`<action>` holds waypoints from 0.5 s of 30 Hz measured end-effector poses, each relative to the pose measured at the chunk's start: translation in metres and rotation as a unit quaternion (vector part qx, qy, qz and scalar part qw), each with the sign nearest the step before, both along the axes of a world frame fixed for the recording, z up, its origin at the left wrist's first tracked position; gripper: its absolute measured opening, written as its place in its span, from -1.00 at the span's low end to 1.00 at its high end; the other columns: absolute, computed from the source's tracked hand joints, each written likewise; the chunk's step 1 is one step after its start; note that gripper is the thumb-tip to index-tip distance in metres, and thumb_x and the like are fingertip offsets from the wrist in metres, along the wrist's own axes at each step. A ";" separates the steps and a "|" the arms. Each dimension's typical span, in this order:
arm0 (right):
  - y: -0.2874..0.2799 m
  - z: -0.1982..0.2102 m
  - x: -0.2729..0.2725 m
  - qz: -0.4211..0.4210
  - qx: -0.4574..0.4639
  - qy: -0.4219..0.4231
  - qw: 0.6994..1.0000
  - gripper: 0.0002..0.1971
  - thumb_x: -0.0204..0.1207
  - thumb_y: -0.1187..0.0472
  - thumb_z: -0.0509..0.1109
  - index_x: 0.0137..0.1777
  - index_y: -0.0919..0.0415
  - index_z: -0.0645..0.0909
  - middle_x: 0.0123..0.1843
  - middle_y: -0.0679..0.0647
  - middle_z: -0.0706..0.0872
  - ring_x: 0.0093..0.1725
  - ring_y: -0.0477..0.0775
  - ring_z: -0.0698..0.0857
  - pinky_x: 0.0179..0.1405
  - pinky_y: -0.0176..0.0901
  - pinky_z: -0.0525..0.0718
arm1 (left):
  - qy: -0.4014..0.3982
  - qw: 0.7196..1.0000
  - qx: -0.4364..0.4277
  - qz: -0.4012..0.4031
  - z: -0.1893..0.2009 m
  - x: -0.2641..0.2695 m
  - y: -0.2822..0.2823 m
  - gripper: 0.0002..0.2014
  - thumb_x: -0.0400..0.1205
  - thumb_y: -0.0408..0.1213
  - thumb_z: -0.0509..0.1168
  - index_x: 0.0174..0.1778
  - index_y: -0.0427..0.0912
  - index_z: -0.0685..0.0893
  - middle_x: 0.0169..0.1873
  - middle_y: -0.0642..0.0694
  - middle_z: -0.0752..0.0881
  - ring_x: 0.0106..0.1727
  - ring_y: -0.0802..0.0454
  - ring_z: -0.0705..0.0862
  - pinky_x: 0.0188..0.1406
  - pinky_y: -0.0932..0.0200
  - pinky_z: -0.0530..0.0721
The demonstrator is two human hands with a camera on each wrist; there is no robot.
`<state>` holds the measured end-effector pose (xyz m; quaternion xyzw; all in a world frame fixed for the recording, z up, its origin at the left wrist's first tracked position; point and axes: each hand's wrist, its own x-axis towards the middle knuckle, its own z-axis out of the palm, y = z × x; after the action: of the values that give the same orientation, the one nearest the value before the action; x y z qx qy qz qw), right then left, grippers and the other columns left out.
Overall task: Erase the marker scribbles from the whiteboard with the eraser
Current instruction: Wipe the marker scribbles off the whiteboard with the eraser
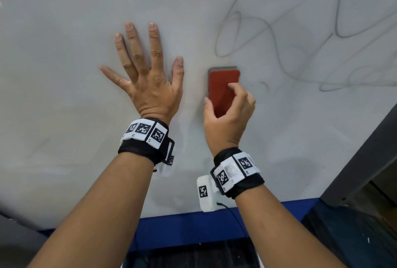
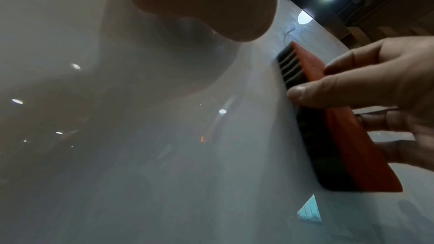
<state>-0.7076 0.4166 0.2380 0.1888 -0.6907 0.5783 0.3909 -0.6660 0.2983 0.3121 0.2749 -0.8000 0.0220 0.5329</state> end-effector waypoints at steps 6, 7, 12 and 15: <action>0.030 -0.009 -0.023 -0.050 -0.038 -0.003 0.998 -0.43 0.36 0.16 0.61 0.33 0.08 0.46 0.19 0.21 0.57 0.19 0.22 0.52 0.20 0.25 0.58 | 0.001 1.000 0.011 -0.002 -0.006 0.000 0.004 -0.32 0.73 0.23 0.01 0.74 0.01 0.10 0.71 -0.26 0.12 0.72 -0.28 0.05 0.47 -0.69 -0.07; 0.030 -0.009 -0.023 -0.055 -0.066 -0.021 0.996 -0.41 0.36 0.16 0.61 0.34 0.07 0.44 0.21 0.21 0.56 0.20 0.20 0.52 0.19 0.26 0.59 | 0.004 1.000 0.012 -0.002 -0.007 0.000 0.004 -0.31 0.73 0.23 0.02 0.73 0.00 0.10 0.70 -0.26 0.13 0.72 -0.28 0.06 0.47 -0.69 -0.07; 0.011 -0.016 -0.002 0.002 0.034 0.008 0.999 -0.45 0.35 0.17 0.61 0.30 0.05 0.46 0.20 0.24 0.58 0.16 0.21 0.51 0.20 0.13 0.55 | 0.012 0.999 0.029 -0.005 -0.017 -0.005 0.013 -0.29 0.73 0.23 0.04 0.74 -0.04 0.10 0.70 -0.31 0.12 0.71 -0.32 0.05 0.46 -0.70 -0.06; 0.030 -0.021 -0.018 -0.025 0.038 0.014 0.999 -0.45 0.36 0.18 0.61 0.30 0.03 0.46 0.20 0.25 0.58 0.18 0.19 0.50 0.22 0.14 0.54 | 0.001 0.999 0.031 -0.009 -0.027 -0.005 0.014 -0.27 0.72 0.25 0.04 0.74 -0.06 0.09 0.69 -0.34 0.11 0.71 -0.35 0.05 0.46 -0.70 -0.03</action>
<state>-0.7259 0.4464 0.2165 0.1944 -0.7112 0.5389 0.4073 -0.6707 0.3126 0.2853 0.2839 -0.8024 -0.0080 0.5249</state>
